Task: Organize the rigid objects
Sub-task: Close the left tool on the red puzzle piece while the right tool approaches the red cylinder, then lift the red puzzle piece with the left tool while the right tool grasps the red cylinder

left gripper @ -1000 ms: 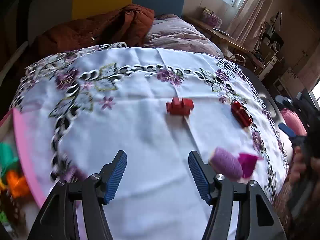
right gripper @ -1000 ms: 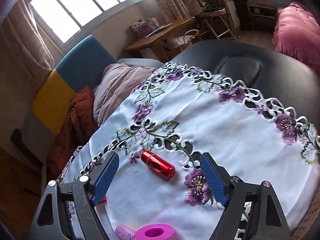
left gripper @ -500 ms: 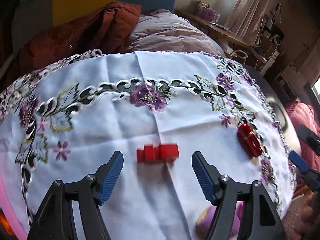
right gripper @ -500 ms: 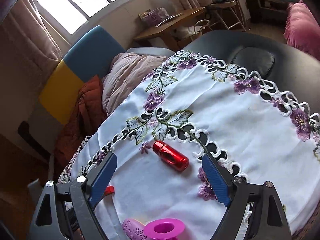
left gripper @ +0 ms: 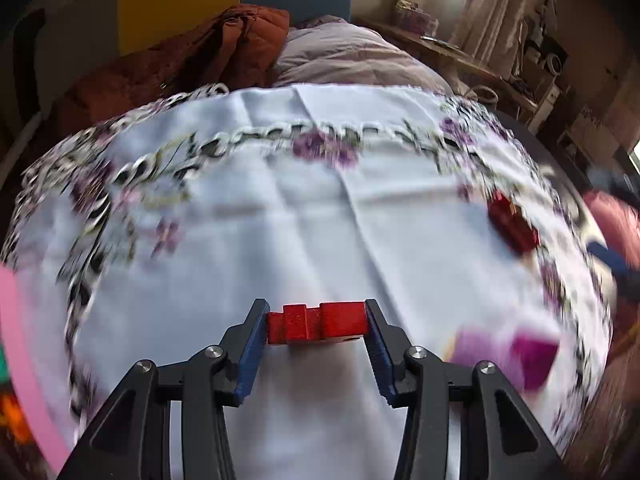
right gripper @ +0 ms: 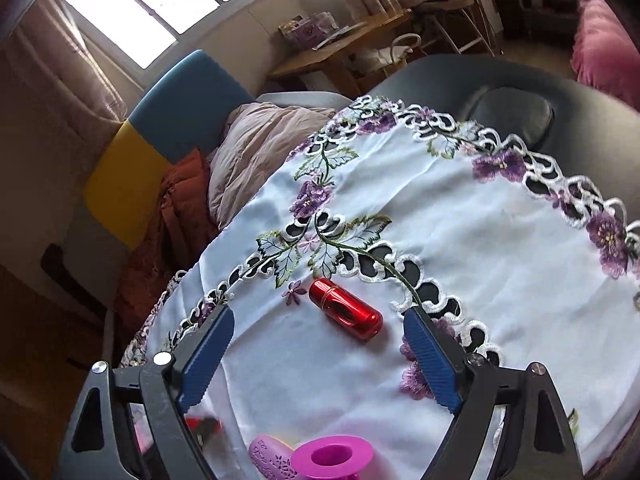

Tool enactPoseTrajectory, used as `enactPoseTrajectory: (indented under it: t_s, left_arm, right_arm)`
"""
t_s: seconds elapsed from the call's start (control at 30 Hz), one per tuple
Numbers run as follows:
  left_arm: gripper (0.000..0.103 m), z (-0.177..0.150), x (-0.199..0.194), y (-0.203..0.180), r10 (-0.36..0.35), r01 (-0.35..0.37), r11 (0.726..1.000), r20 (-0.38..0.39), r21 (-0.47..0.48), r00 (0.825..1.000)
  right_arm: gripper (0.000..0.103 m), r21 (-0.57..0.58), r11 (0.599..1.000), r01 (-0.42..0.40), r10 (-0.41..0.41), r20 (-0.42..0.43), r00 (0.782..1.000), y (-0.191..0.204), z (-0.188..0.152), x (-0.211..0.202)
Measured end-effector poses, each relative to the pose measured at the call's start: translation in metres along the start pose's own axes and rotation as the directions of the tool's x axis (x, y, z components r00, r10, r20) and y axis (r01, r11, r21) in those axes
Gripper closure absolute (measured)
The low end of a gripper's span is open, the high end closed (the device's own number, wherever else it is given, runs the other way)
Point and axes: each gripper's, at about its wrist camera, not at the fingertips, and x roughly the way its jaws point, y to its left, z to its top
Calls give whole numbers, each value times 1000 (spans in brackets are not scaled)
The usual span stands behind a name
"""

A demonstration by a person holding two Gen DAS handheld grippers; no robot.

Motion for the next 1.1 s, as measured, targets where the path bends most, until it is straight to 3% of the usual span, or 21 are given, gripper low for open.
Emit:
enactPoseTrajectory:
  t_s: [0.23, 0.4, 0.6, 0.7, 0.97, 1.1]
  left_arm:
    - [56, -70, -42, -6, 24, -25, 997, 25, 69, 999]
    - [57, -95, -48, -10, 5, -8, 995, 29, 101, 1000]
    - [57, -102, -48, -10, -9, 1, 995, 75, 104, 997]
    - [57, -105, -49, -10, -8, -1, 994, 88, 109, 996]
    - [57, -110, -49, -11, 0, -14, 993, 122, 115, 993]
    - [57, -112, -49, -10, -1, -14, 993, 130, 114, 991]
  right_arm:
    - [16, 10, 1000, -15, 15, -69, 997, -1, -4, 10]
    - [18, -31, 997, -72, 67, -143, 987, 4, -2, 6]
    - [22, -81, 996, -26, 22, -46, 999, -9, 24, -52]
    - [23, -103, 995, 16, -20, -38, 999, -12, 33, -64]
    - [23, -178, 983, 41, -73, -179, 981, 10, 16, -11]
    - [23, -281, 956, 84, -146, -208, 967, 29, 14, 28]
